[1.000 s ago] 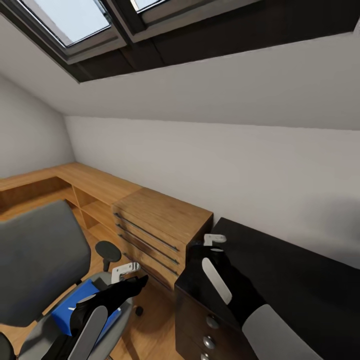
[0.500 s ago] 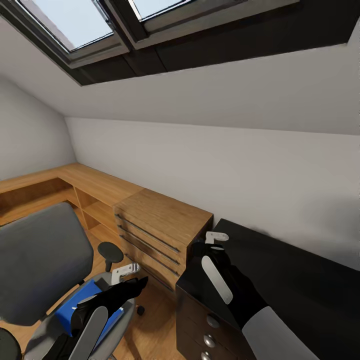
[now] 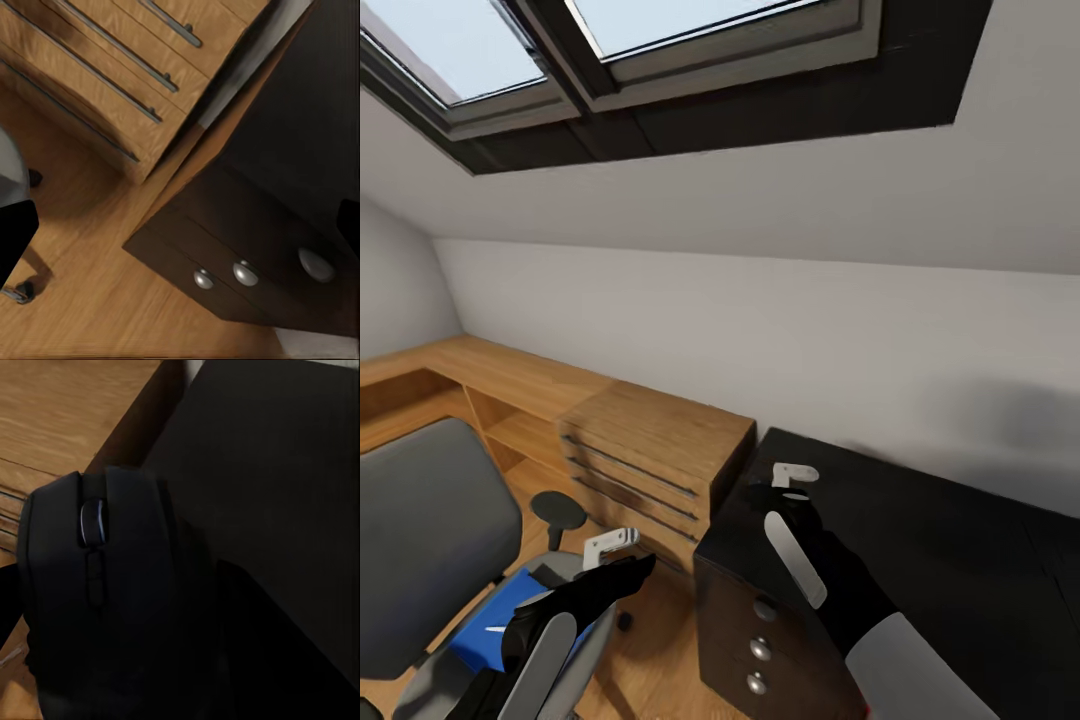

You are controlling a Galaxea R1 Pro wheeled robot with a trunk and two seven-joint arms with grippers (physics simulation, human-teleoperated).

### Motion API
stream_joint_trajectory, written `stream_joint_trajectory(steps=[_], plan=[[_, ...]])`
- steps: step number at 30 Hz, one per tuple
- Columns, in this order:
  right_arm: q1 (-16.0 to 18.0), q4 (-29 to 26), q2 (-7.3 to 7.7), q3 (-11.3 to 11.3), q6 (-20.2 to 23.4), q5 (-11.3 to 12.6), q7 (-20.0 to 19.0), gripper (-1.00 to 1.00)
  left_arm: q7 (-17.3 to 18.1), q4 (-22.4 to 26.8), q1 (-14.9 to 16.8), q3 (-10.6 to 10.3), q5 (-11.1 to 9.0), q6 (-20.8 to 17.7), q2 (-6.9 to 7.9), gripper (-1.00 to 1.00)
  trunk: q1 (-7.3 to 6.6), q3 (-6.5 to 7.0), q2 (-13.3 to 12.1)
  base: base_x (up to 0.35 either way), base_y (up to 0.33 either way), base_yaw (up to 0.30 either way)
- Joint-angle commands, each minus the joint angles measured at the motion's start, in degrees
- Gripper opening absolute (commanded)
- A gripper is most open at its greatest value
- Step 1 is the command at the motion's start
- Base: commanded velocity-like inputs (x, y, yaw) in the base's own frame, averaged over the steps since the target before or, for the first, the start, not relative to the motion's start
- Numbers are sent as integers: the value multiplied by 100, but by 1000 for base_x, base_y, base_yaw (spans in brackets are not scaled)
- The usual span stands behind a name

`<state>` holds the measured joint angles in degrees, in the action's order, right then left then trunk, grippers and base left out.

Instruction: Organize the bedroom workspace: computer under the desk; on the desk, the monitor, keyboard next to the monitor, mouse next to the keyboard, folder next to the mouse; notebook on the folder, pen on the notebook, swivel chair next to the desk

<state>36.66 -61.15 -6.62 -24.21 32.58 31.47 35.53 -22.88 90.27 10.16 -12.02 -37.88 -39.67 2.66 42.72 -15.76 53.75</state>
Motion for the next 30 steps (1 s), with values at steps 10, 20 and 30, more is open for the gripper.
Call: stream_joint_trajectory(steps=[10,20,30], plan=[[8,-3,3,-13,-6,70,68,-100,-59,8,4,-11,-61,-6,7,100,-222,172,-396,-95,78,-292],[8,-3,0,-13,-6,70,68,-100,-59,8,4,-11,-61,-6,7,100,-441,351,-797,-3,2,-293],[5,-3,-4,-13,-14,70,68,-100,-59,8,5,-11,-62,-6,7,100,-661,531,-1198,0,0,-295]])
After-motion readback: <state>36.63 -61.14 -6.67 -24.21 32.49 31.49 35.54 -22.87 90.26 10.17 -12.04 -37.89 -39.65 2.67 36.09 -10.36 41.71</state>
